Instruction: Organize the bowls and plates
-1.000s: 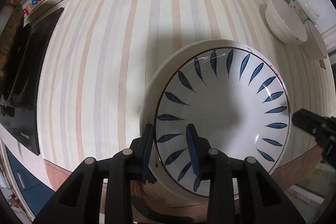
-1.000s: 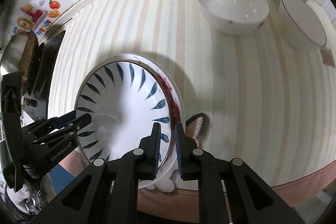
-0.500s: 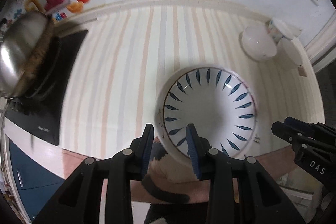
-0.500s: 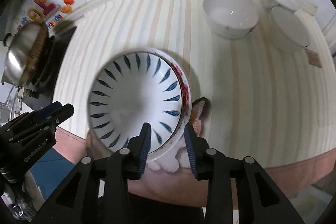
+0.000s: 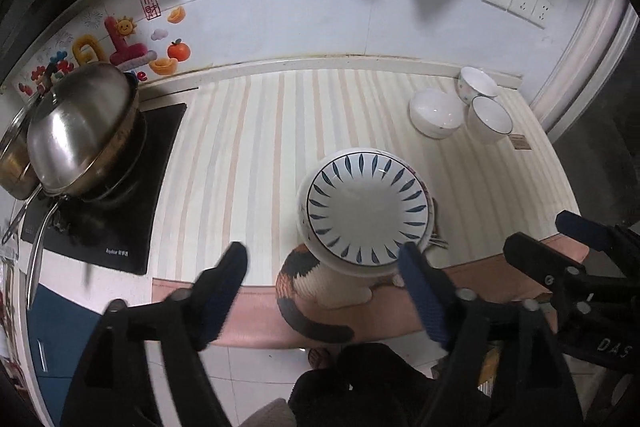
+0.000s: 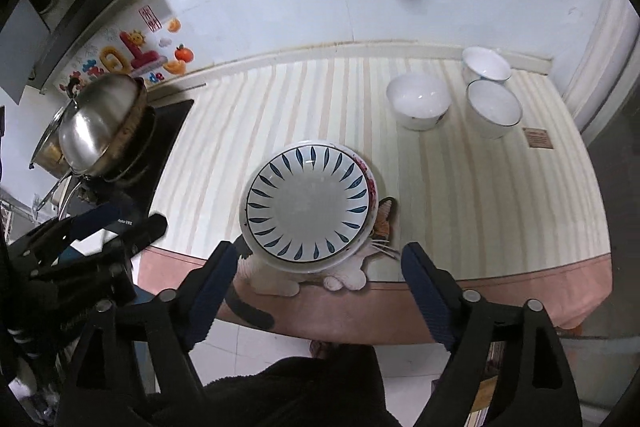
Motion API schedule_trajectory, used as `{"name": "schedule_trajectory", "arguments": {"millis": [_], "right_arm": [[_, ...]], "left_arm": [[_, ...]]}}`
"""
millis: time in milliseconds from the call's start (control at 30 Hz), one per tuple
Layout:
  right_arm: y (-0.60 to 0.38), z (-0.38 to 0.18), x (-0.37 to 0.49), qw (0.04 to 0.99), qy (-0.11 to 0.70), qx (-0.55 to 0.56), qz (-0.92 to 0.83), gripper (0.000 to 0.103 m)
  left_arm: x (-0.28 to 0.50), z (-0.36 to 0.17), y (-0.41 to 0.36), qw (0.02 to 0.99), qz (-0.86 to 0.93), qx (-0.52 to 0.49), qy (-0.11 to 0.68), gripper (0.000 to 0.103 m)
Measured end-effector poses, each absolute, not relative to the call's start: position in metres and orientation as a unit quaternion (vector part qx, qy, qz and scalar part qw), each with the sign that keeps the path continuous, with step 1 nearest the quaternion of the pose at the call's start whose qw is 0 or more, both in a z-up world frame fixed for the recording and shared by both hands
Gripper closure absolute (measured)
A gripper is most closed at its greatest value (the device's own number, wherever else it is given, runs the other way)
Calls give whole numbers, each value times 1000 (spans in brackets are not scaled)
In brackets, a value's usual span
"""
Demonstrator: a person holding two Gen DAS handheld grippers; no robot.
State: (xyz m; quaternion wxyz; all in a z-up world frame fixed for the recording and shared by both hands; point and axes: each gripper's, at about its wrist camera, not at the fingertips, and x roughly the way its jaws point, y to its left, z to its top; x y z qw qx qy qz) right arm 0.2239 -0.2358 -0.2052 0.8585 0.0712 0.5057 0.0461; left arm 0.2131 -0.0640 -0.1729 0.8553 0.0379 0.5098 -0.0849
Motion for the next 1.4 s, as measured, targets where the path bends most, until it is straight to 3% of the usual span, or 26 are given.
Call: {"name": "schedule_trajectory", "arguments": {"millis": [400,800,1033,1400], "right_arm": [[-224,-154,163,888,456,54,25,11],[-232,-161,149,884,458,94,24,9],[-281,-181,179,877,455,153,22,9],[-403,-275,328,838,497,226,-5,9]], "left_arm": [[182,-148,-49,871,-73,24,485,25],[180,-148,-59,872,-85,29,482,25],[242,-166,-85,868,-83,22,489,25],[398,-231,-174,833,-99,12,545,25]]}}
